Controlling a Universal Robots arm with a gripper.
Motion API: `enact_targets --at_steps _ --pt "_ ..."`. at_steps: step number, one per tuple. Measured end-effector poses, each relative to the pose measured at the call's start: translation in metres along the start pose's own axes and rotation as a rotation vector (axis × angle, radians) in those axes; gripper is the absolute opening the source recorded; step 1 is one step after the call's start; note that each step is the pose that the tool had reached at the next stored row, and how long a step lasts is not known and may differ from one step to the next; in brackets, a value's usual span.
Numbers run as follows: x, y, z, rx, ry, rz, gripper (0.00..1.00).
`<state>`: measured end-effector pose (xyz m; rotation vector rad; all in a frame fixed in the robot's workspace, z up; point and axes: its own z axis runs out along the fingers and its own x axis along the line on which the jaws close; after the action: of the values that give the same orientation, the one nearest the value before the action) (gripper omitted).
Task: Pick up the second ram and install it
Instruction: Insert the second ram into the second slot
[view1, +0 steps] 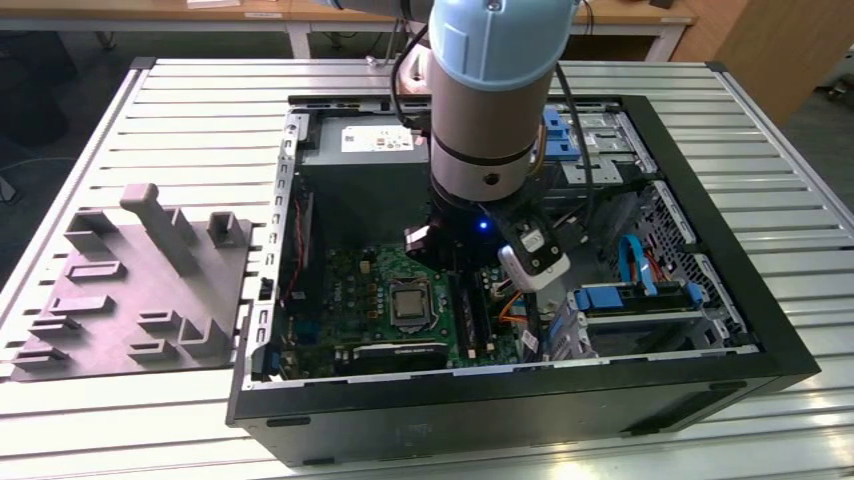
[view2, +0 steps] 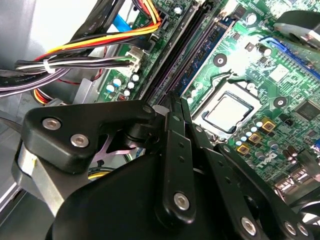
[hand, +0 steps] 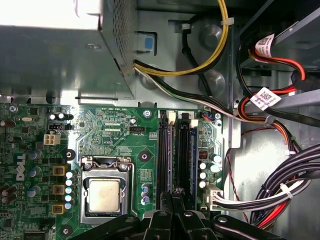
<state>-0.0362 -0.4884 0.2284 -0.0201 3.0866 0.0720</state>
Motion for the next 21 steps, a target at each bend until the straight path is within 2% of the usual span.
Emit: enact_targets --at_steps 21 --pt "0.0008 -0.0002 0.0048 -0.0001 -0.0002 0.0 0.11"
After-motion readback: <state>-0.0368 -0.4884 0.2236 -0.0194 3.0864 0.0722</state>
